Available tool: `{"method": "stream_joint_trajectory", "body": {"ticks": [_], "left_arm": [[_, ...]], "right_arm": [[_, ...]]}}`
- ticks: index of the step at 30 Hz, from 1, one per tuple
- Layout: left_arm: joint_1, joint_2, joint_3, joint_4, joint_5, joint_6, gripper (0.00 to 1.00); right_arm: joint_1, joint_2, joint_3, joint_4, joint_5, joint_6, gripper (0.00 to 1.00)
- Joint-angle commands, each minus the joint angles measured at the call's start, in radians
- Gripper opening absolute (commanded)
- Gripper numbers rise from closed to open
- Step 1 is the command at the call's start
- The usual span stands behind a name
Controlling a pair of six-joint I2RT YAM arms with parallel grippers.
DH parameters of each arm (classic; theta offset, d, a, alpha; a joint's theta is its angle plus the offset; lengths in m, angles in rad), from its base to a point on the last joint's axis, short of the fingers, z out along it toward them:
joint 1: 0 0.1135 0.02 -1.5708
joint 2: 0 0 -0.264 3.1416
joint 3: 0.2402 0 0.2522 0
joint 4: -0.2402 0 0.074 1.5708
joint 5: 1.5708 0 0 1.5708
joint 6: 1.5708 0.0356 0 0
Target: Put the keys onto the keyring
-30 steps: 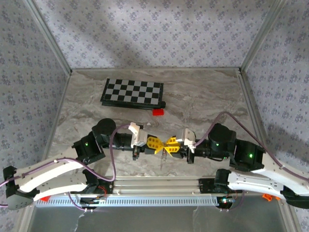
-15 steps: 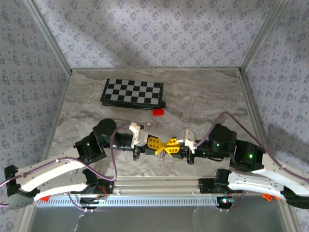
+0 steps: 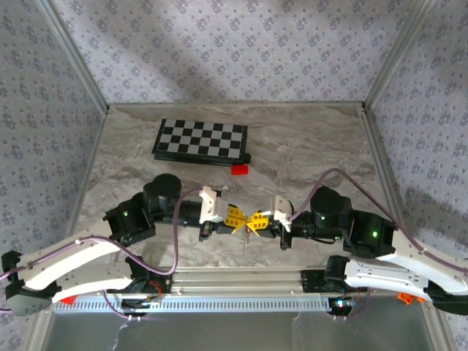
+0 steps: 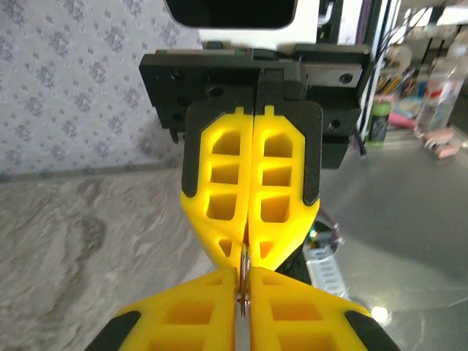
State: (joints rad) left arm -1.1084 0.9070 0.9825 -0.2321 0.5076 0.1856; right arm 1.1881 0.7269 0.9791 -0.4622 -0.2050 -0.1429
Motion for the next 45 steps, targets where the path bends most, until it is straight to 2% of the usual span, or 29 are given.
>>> {"method": "stream_joint_trajectory", "body": {"ticks": [1,6,12,15,17,22,23,27,31,40,45], "left_arm": [[-0.007,0.029,0.083,-0.236,-0.059,0.110,0.13],[-0.008,0.048,0.105,-0.279,-0.064,0.132,0.14],[-0.008,0.043,0.087,-0.240,-0.054,0.123,0.15],[-0.008,0.045,0.083,-0.228,-0.049,0.117,0.09],[-0.008,0.041,0.079,-0.218,-0.050,0.110,0.01],[-0.008,-0.019,0.035,-0.102,-0.029,0.060,0.00],[-0.008,-0.035,0.014,-0.058,-0.017,0.042,0.00],[-0.008,-0.076,-0.036,0.081,0.028,-0.015,0.00],[-0.007,-0.095,-0.085,0.222,0.068,-0.071,0.00],[-0.007,-0.096,-0.162,0.422,0.089,-0.172,0.00],[-0.007,-0.094,-0.186,0.489,0.082,-0.191,0.00]], "right_arm": [[0.002,0.032,0.064,-0.069,0.024,-0.004,0.00],[0.008,0.090,0.106,-0.130,0.027,-0.013,0.00],[0.008,0.121,0.110,-0.129,0.007,-0.006,0.00],[0.009,0.134,0.118,-0.134,0.006,-0.007,0.00],[0.009,0.137,0.123,-0.160,0.006,-0.007,0.00],[0.010,0.116,0.114,-0.143,0.006,-0.004,0.00],[0.011,0.105,0.107,-0.109,0.005,-0.003,0.02],[0.010,0.038,0.043,0.030,-0.011,0.010,0.23],[0.010,0.016,0.018,0.080,-0.016,0.015,0.30],[0.010,0.000,-0.006,0.117,-0.054,0.014,0.31],[0.011,-0.003,-0.006,0.108,-0.048,0.014,0.15]]}}
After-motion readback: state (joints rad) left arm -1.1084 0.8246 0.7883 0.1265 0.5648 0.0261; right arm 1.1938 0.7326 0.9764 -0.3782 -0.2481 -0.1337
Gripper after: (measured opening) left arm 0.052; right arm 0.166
